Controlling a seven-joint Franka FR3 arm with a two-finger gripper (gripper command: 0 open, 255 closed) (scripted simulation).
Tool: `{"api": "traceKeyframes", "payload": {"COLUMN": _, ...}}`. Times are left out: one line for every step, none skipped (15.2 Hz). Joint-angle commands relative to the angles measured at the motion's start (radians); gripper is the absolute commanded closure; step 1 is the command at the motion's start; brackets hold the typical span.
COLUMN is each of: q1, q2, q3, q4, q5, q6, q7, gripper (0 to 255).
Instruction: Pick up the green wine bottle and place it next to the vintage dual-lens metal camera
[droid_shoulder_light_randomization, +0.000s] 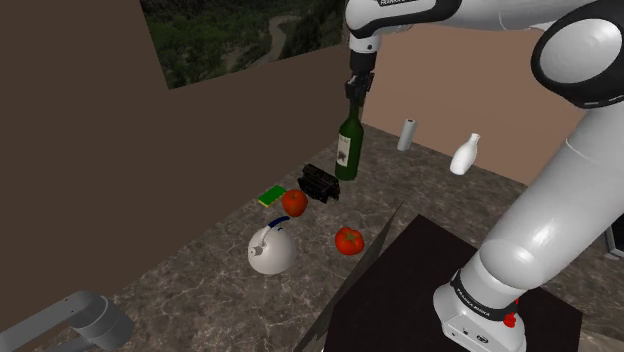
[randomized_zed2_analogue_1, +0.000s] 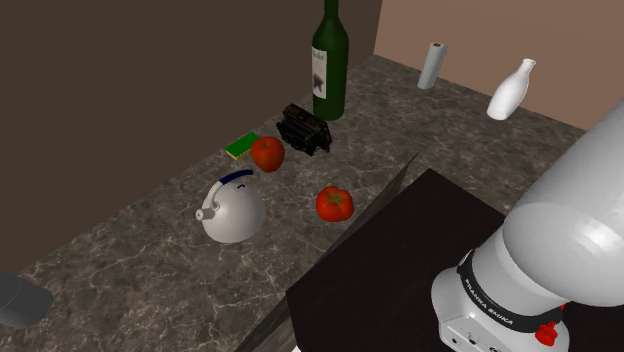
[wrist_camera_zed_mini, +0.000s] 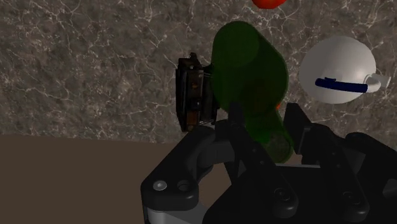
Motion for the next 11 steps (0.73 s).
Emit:
{"api": "traceKeyframes", "payload": {"q1": -0.018, "q2": 0.050, "q3": -0.017, "q4": 0.040, "q5": 0.003, "q6": 0.013, "q7": -0.036, "gripper": 255}}
{"api": "traceKeyframes", "payload": {"q1": -0.027, "q2": 0.080, "q3": -0.024, "q4": 0.067, "q5": 0.006, "q6": 0.015, "q7": -0.053, "gripper": 255}}
{"api": "traceKeyframes", "payload": {"q1": -0.036, "q2": 0.109, "q3": -0.032, "q4": 0.095, "q5": 0.009, "q6": 0.017, "q7": -0.070, "gripper": 255}}
{"api": "traceKeyframes", "payload": {"q1": -0.046, "q2": 0.140, "q3": -0.038, "q4": 0.125, "q5": 0.012, "q6": 0.017, "q7": -0.086, "gripper": 255}}
{"api": "traceKeyframes", "payload": {"q1": -0.056, "q2": 0.171, "q3": -0.044, "q4": 0.157, "q5": 0.016, "q6": 0.017, "q7": -0.102, "gripper": 255}}
{"api": "traceKeyframes", "payload": {"q1": -0.066, "q2": 0.204, "q3": -0.050, "q4": 0.191, "q5": 0.021, "q6": 0.016, "q7": -0.118, "gripper": 255}}
{"api": "traceKeyframes", "payload": {"q1": -0.076, "q2": 0.237, "q3": -0.055, "q4": 0.227, "q5": 0.025, "q6": 0.013, "q7": -0.134, "gripper": 255}}
{"api": "traceKeyframes", "payload": {"q1": -0.087, "q2": 0.271, "q3": -0.060, "q4": 0.266, "q5": 0.030, "q6": 0.009, "q7": -0.149, "gripper": 255}}
{"api": "traceKeyframes", "payload": {"q1": -0.098, "q2": 0.307, "q3": -0.064, "q4": 0.306, "q5": 0.035, "q6": 0.004, "q7": -0.164, "gripper": 255}}
{"api": "traceKeyframes", "payload": {"q1": -0.110, "q2": 0.343, "q3": -0.068, "q4": 0.350, "q5": 0.041, "q6": -0.003, "q7": -0.179, "gripper": 255}}
{"api": "traceKeyframes", "payload": {"q1": -0.121, "q2": 0.381, "q3": -0.071, "q4": 0.396, "q5": 0.046, "q6": -0.011, "q7": -0.193, "gripper": 255}}
